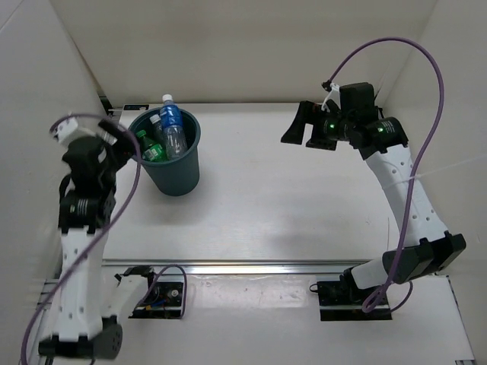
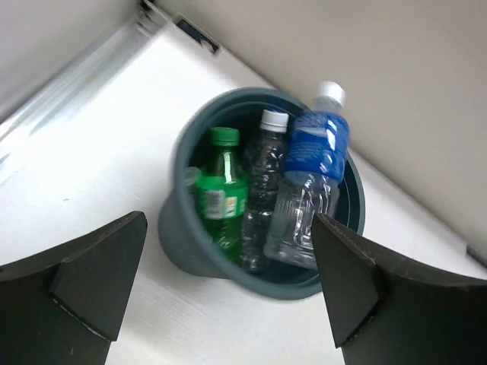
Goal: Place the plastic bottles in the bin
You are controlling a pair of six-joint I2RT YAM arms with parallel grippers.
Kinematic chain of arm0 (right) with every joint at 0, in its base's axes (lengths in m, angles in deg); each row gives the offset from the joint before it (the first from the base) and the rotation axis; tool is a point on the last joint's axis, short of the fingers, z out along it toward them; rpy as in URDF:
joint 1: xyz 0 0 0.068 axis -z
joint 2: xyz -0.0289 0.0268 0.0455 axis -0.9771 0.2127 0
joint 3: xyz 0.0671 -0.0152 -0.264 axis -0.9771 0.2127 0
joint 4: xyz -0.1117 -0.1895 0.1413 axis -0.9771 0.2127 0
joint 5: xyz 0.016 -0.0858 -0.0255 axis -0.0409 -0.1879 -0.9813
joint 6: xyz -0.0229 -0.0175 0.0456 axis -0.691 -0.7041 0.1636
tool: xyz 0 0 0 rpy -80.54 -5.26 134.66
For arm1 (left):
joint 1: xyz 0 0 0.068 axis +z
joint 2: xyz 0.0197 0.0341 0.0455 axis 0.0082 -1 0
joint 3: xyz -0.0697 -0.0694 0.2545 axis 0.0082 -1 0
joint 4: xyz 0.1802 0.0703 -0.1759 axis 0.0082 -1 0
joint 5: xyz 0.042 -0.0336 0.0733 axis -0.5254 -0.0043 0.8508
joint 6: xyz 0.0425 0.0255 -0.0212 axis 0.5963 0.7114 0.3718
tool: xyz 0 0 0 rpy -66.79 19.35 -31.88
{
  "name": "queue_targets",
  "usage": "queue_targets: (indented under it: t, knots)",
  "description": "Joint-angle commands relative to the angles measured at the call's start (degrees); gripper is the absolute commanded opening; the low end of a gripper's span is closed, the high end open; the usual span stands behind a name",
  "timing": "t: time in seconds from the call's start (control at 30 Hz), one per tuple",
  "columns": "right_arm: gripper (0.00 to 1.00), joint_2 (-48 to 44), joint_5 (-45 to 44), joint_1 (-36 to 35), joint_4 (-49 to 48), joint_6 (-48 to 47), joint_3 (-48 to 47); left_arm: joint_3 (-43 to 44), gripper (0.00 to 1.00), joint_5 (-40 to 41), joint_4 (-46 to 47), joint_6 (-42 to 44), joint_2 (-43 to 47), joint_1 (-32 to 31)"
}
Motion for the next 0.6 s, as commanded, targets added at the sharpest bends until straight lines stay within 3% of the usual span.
queue_targets:
  t: [0.0,0.13,0.27,0.57]
  knots:
    - [1.0,1.0,1.9,2.1,4.9,2.3,-1.0,-8.3,1.0,7.4,-2.7,-1.8,10.5,0.5]
    - [1.0,-0.5,0.7,2.7,4.0,2.8,2.2,-15.9,1.0,16.3,-12.4,-5.2,17.9,0.5]
    - [1.0,-1.8,0.1,3.2,3.4,2.8,3.7,-19.9,1.0,25.1,-18.7,-8.9,18.5,0.5]
    - [1.0,-3.9,-2.0,5.3,3.4,4.0,5.5,-22.6,1.0,35.3,-19.4,-14.5,15.4,1.0]
